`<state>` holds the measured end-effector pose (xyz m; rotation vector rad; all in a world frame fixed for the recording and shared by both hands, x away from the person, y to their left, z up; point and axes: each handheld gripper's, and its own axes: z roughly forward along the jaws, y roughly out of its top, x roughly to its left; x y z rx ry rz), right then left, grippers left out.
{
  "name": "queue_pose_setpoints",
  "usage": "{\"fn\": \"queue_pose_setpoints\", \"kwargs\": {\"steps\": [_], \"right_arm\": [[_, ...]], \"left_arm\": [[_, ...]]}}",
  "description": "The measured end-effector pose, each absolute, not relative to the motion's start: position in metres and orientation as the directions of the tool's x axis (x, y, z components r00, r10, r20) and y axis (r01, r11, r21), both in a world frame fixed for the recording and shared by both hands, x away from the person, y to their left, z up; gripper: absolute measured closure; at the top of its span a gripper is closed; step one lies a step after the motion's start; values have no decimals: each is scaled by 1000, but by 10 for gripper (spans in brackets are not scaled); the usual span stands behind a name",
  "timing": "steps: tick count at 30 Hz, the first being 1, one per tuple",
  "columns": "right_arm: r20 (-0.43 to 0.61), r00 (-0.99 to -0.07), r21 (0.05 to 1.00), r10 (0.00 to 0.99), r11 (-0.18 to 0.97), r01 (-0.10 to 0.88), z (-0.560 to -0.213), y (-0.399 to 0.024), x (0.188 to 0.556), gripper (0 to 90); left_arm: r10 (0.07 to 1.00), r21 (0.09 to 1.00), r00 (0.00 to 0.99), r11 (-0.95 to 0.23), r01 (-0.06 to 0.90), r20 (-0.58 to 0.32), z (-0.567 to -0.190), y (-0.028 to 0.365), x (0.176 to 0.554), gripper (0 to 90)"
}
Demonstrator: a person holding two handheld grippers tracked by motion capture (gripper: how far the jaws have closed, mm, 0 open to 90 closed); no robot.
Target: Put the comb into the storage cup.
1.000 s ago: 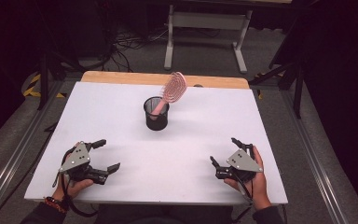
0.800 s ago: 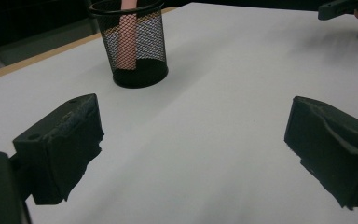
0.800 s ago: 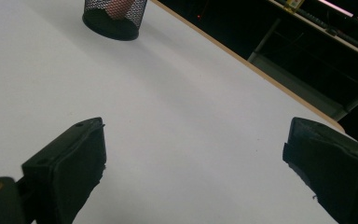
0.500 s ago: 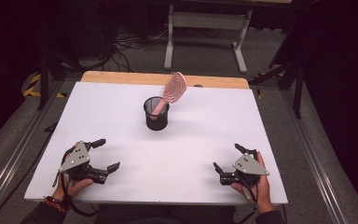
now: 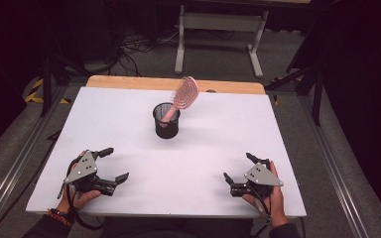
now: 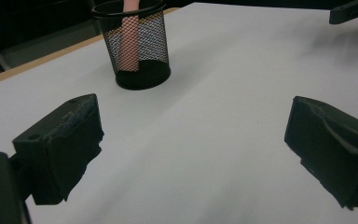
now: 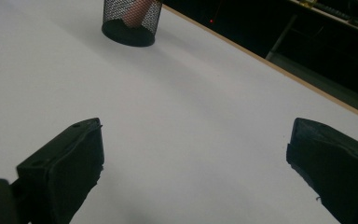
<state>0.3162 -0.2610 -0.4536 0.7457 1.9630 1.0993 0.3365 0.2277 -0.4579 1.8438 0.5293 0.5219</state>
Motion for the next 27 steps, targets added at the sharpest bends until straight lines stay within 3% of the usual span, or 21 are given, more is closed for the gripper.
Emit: {"fn": "queue_pose_setpoints", "kwargs": {"steps": [27], "right_arm": [[-335,-545,879,768,463,112,-451,-256,317,48]], "left_arm": [[591,946,802,-303,114,93,-459,229,339,50]]}}
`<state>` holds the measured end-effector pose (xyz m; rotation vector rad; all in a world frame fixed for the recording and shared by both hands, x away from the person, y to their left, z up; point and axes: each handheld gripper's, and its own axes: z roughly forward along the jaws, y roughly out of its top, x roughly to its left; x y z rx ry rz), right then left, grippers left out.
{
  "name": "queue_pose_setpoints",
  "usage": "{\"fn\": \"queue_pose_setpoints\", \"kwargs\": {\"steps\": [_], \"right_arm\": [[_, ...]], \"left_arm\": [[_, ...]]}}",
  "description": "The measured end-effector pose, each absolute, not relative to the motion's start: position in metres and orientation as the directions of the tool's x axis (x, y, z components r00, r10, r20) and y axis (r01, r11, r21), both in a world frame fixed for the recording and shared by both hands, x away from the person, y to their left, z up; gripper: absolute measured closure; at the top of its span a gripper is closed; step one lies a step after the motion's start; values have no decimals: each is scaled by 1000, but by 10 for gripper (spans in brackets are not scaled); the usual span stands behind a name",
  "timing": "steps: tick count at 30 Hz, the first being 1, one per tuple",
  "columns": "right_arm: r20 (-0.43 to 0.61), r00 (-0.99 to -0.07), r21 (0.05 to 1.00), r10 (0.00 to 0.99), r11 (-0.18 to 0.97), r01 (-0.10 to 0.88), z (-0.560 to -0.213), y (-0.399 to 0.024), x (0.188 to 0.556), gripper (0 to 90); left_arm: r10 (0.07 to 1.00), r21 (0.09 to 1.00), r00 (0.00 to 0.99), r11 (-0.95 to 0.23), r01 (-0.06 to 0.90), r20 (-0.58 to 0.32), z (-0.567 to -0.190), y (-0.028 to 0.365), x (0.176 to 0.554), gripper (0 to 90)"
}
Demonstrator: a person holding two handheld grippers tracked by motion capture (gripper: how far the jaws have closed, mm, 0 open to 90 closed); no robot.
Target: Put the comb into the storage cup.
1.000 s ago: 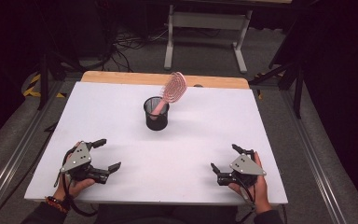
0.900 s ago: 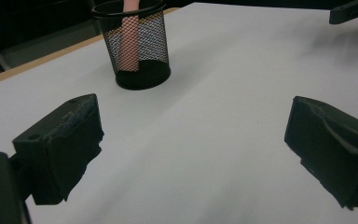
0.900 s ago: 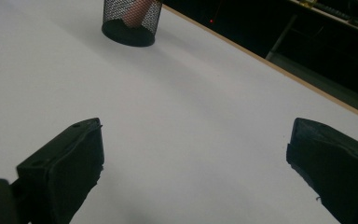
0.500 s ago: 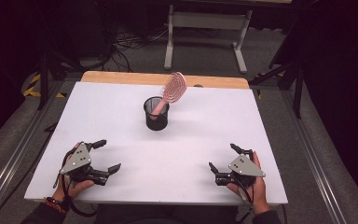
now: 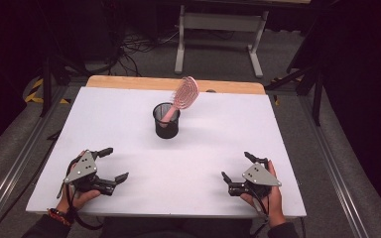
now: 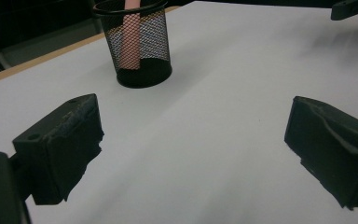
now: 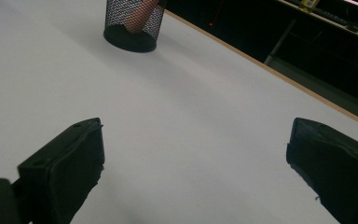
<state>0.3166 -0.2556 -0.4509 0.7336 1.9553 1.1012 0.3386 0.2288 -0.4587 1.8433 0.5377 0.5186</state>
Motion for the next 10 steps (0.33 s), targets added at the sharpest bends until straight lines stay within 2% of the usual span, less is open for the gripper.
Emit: {"fn": "queue_pose_setpoints", "kwargs": {"steps": [10], "right_arm": [[-318,-556,884,768,452,118,-452,-254,314,47]], "left_arm": [[590,947,803,-297,121,82,-459,227,343,51]]}}
